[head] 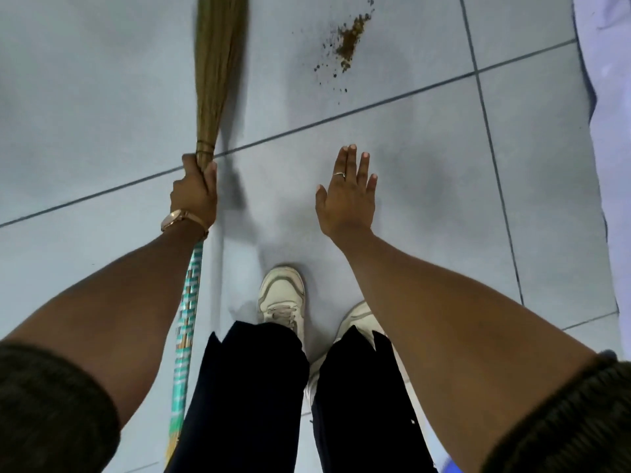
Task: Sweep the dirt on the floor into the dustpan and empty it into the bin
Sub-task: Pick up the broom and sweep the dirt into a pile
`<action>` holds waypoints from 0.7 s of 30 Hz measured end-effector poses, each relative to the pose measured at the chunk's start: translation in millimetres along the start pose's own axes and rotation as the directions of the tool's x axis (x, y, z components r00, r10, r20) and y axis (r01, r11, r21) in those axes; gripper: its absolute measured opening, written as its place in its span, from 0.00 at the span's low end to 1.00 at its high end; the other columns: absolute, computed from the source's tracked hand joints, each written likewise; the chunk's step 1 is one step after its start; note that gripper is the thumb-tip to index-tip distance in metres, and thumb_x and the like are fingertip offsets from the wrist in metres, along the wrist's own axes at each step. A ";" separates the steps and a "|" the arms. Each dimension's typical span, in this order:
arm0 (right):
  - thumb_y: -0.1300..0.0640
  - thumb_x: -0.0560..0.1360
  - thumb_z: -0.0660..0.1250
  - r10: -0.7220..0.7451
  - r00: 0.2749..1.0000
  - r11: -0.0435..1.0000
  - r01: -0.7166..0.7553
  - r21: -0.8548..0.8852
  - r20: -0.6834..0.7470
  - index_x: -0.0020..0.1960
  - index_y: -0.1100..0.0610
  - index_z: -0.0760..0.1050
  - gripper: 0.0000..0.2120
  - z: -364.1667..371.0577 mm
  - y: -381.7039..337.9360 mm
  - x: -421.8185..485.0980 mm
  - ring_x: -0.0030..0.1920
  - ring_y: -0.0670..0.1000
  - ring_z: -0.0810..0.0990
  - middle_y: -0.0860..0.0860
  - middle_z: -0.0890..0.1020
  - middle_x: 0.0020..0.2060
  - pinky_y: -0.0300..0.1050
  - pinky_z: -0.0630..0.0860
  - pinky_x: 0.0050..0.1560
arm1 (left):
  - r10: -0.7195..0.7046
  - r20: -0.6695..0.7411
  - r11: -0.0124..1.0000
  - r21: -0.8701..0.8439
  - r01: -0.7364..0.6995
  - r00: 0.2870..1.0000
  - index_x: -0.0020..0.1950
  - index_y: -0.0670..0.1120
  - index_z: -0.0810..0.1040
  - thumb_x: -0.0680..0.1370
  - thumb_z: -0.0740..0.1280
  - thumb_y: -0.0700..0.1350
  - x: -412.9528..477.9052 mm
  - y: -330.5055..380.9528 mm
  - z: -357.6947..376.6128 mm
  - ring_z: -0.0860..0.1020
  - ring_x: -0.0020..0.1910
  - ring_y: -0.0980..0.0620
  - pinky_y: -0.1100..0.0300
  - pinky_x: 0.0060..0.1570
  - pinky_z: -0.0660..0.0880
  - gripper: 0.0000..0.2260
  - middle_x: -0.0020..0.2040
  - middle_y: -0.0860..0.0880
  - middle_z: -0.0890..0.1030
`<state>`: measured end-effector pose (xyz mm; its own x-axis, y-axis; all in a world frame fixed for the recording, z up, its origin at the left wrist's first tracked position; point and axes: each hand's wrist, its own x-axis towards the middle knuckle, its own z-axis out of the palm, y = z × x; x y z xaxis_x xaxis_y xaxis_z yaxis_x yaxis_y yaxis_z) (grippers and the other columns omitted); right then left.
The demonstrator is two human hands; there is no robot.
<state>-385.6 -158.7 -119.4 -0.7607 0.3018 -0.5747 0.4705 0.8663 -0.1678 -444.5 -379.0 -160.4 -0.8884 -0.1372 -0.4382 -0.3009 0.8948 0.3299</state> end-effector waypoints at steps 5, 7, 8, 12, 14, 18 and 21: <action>0.51 0.82 0.52 0.006 0.999 1.000 -0.006 -0.014 -0.038 0.78 0.60 0.39 0.32 1.0 15.9 14.4 0.79 0.57 0.40 0.54 0.43 0.79 0.57 0.45 0.79 | 0.088 0.098 0.995 0.027 -0.091 0.991 0.67 0.42 0.64 0.82 0.52 0.57 7.3 45.3 36.1 0.77 0.49 0.28 0.49 0.41 0.68 0.21 0.51 0.30 0.78; 0.51 0.82 0.52 0.015 0.999 1.000 -0.016 -0.018 -0.052 0.78 0.60 0.39 0.32 -2.7 23.6 18.1 0.79 0.57 0.40 0.54 0.43 0.79 0.57 0.45 0.79 | 0.132 0.149 0.990 0.036 -0.138 0.980 0.68 0.43 0.64 0.82 0.52 0.56 4.3 63.8 43.9 0.77 0.49 0.29 0.50 0.41 0.66 0.21 0.52 0.31 0.79; 0.51 0.82 0.52 0.017 0.998 1.000 -0.018 -0.017 -0.058 0.78 0.60 0.39 0.32 -5.0 26.8 19.1 0.79 0.57 0.40 0.54 0.43 0.79 0.57 0.45 0.79 | 0.152 0.167 0.986 0.038 -0.160 0.974 0.67 0.42 0.64 0.83 0.52 0.56 1.6 71.7 45.9 0.77 0.49 0.30 0.51 0.41 0.65 0.21 0.51 0.31 0.79; 0.51 0.82 0.52 0.042 0.997 0.999 -0.042 -0.001 -0.066 0.78 0.60 0.39 0.32 -15.3 38.3 15.1 0.78 0.56 0.40 0.54 0.42 0.79 0.57 0.44 0.79 | 0.191 0.206 0.980 0.020 -0.199 0.960 0.62 0.40 0.66 0.83 0.52 0.54 -15.5 88.5 42.0 0.78 0.43 0.32 0.53 0.36 0.65 0.19 0.46 0.34 0.79; 0.52 0.82 0.52 0.057 0.997 0.998 -0.056 0.002 -0.054 0.78 0.60 0.39 0.32 -20.9 42.2 8.1 0.78 0.57 0.40 0.54 0.43 0.79 0.57 0.45 0.79 | 0.207 0.216 0.977 0.008 -0.214 0.954 0.60 0.40 0.65 0.83 0.51 0.54 -26.1 88.8 34.2 0.78 0.40 0.34 0.54 0.34 0.64 0.18 0.41 0.37 0.78; 0.51 0.82 0.53 0.078 0.996 0.997 -0.077 0.011 -0.036 0.78 0.60 0.39 0.33 -31.2 42.6 -12.1 0.79 0.57 0.41 0.55 0.44 0.79 0.57 0.46 0.79 | 0.217 0.218 0.975 -0.005 -0.221 0.952 0.61 0.41 0.66 0.83 0.52 0.54 -53.5 85.0 9.6 0.77 0.37 0.38 0.55 0.34 0.64 0.17 0.37 0.45 0.74; 0.51 0.81 0.53 0.072 0.997 0.997 -0.072 0.020 -0.029 0.78 0.60 0.40 0.33 -37.9 37.6 -31.3 0.79 0.57 0.42 0.55 0.45 0.79 0.57 0.47 0.78 | 0.198 0.189 0.980 -0.004 -0.201 0.962 0.61 0.44 0.66 0.82 0.52 0.55 -74.5 71.8 -10.4 0.77 0.34 0.41 0.57 0.32 0.66 0.16 0.36 0.47 0.75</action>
<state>-361.0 -120.6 -77.4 -0.7373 0.3749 -0.5620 0.5328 0.8342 -0.1424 -403.5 -308.9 -95.4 -0.8482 0.1253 -0.5146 -0.1181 0.9024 0.4144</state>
